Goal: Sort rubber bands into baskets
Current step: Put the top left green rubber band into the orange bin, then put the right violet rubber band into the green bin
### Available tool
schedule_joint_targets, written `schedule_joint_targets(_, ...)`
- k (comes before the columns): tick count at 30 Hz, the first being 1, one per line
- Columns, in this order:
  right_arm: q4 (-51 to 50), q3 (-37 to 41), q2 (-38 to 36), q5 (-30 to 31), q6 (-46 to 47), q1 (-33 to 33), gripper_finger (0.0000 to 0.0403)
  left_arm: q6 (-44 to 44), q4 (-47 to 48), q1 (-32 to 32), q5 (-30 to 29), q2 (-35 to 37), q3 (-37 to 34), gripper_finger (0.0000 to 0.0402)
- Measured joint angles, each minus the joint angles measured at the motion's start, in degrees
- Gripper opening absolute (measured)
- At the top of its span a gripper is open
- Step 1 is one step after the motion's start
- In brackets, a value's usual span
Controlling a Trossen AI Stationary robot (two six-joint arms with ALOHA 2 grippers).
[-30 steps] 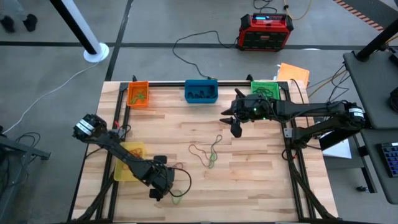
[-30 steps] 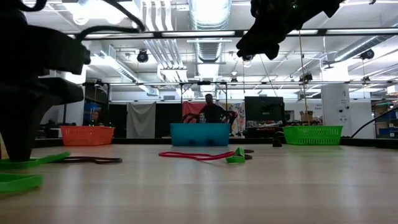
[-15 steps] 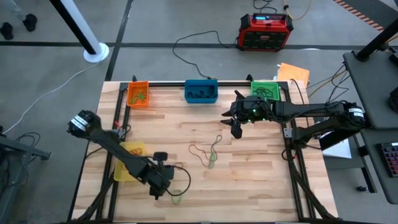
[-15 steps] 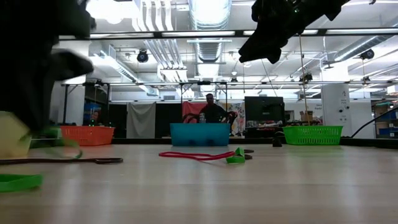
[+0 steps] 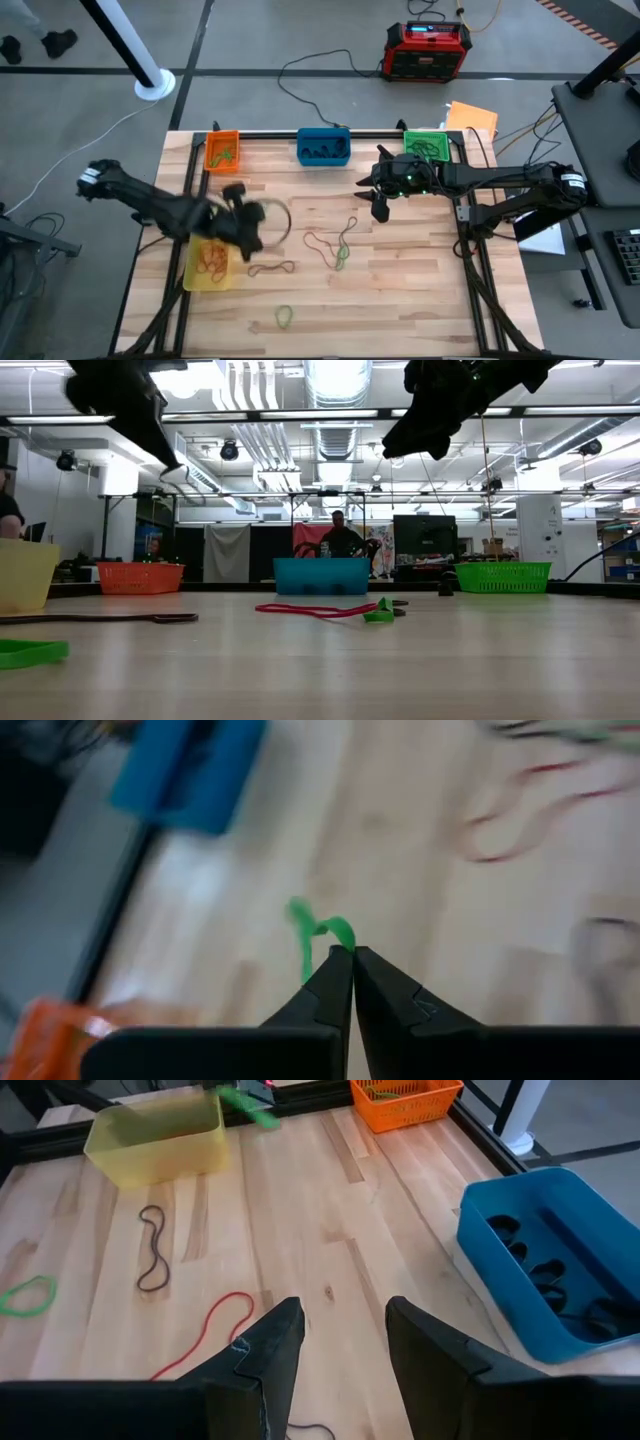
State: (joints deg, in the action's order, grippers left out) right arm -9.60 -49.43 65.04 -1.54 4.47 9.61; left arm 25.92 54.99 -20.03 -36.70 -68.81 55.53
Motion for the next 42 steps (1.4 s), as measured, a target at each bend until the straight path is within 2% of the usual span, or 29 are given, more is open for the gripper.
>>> schedule_joint_targets(4, 0.1, 0.0, 0.0, 0.0, -0.6, 0.0, 0.0141, -2.8, 2.9, 13.1, -0.2, 3.2, 0.0, 0.0000)
schedule_joint_targets(8, 0.3, 0.0, 0.0, 0.0, -1.3, 0.0, 0.0141, -3.5, 4.0, 29.1, 0.4, 4.3, 0.0, 0.0000)
schedule_joint_targets(12, 1.0, 0.0, 0.0, 0.0, -1.7, 0.0, 0.0141, -7.6, 4.1, 44.0, 5.3, 3.7, 0.0, 0.0000)
schedule_joint_targets(17, 1.0, 0.0, 0.0, 0.1, -3.1, 0.0, 0.0141, -10.6, 3.8, 55.9, 8.1, 0.7, 0.0, 0.0000)
schedule_joint_targets(23, 1.0, 0.0, 0.0, 0.1, -4.6, 0.0, 0.0141, -16.8, 2.8, 63.5, 9.2, -4.2, 0.0, 0.0000)
schedule_joint_targets(29, 1.0, 0.0, 0.0, 0.1, -4.7, 0.0, 0.0141, -21.0, 0.1, 67.0, 9.3, -10.1, 0.0, 0.0000)
schedule_joint_targets(33, 1.0, 0.0, 0.0, 0.1, -4.7, 0.0, 0.0141, -21.7, -3.0, 68.1, 5.7, -13.7, 0.0, 0.0006)
schedule_joint_targets(36, 1.0, 0.0, 0.0, 0.1, -4.6, 0.0, 0.0141, -22.5, -3.8, 68.3, 3.9, -15.9, 0.0, 0.0026)
schedule_joint_targets(42, 1.0, 0.0, 0.0, 0.1, -4.5, 0.0, 0.0141, -23.2, -5.8, 68.4, 2.5, -17.9, 0.0, 0.0092)
